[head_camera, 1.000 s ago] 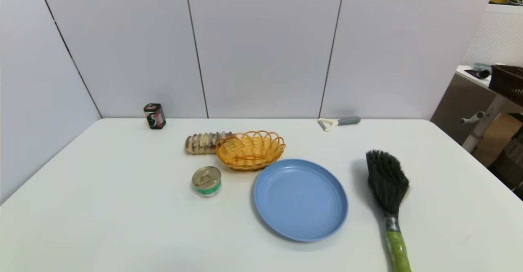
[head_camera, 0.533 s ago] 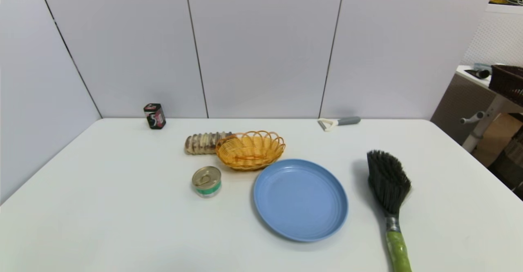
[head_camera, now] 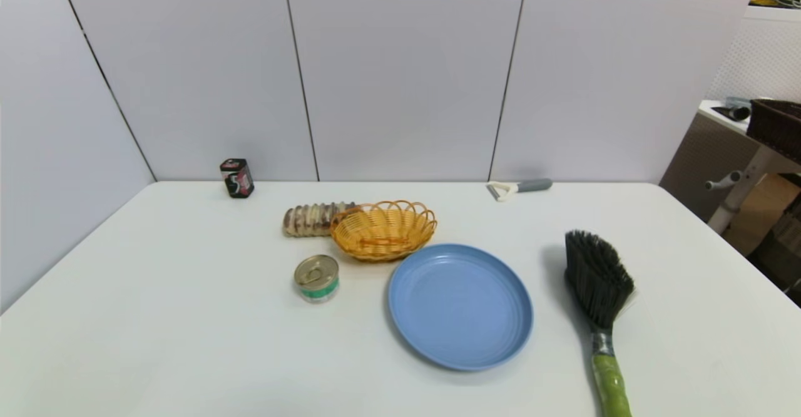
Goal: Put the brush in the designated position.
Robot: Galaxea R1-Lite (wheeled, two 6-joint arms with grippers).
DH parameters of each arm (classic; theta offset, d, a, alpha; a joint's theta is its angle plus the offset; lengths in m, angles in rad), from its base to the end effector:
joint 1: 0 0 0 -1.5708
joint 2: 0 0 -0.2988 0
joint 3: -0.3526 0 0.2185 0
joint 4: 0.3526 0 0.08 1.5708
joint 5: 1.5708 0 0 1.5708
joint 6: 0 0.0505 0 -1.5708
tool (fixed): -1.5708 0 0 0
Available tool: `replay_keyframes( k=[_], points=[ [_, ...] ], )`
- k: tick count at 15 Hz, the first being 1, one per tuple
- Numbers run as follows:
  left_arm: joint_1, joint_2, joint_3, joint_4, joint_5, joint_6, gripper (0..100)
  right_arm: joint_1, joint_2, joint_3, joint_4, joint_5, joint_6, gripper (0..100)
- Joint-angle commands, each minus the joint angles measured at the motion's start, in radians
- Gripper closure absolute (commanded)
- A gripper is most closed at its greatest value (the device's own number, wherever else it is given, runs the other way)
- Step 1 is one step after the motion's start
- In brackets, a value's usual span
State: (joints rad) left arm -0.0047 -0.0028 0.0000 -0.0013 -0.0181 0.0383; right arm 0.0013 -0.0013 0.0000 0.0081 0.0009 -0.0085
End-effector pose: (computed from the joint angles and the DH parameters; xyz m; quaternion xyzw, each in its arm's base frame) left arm 0.0365 -0.0011 0.0757 0.0192 -0.0023 -0.0114 0.9997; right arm 0.0367 0.0001 0.0744 -0.0043 0.0034 0.0011 1.0000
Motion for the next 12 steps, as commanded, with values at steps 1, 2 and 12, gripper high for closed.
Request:
replay_keyframes(
  k=[1, 2, 12],
  points=[
    [0.0, 0.003, 0.0, 0.0, 0.0, 0.0, 0, 0.0, 0.001, 0.002, 0.0, 0.002, -0.001, 0],
    [0.0, 0.003, 0.0, 0.0, 0.0, 0.0, 0, 0.0, 0.001, 0.002, 0.003, 0.002, -0.002, 0],
    [0.0, 0.003, 0.0, 0.0, 0.001, 0.0, 0, 0.0, 0.001, 0.002, 0.0, -0.004, 0.012, 0]
  ],
)
